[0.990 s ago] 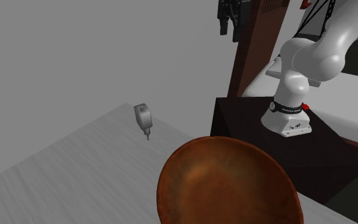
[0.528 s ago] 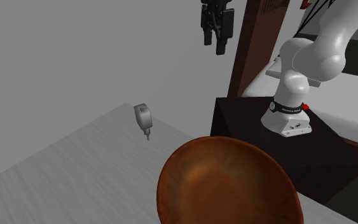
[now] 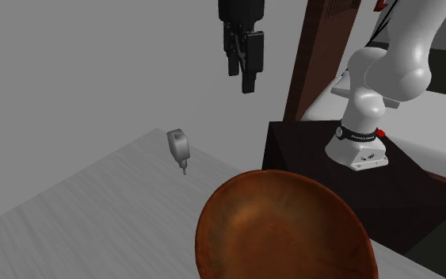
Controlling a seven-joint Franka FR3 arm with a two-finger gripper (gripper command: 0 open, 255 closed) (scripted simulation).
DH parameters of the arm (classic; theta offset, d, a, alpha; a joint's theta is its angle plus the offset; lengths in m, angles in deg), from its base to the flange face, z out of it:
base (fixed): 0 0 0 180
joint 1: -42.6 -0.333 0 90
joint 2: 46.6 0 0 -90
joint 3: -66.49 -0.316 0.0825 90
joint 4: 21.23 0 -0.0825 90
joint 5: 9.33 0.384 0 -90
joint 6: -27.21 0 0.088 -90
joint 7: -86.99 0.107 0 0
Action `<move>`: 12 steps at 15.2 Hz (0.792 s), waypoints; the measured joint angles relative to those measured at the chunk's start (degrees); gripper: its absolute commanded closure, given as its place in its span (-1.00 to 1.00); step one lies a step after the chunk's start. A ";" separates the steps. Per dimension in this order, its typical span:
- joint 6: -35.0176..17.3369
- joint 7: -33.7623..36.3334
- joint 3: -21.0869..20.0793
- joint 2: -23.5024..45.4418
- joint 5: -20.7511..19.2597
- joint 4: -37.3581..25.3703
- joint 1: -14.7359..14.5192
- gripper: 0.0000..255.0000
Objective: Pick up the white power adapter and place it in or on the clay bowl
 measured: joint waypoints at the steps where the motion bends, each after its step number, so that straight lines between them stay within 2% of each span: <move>1: -0.12 1.02 -0.67 2.21 -0.63 -2.24 -0.30 -1.00; 9: -0.89 8.32 -4.40 18.41 -6.98 -17.98 -4.39 -1.00; 12: 1.60 11.14 -5.07 26.78 -10.56 -28.68 -7.54 -1.00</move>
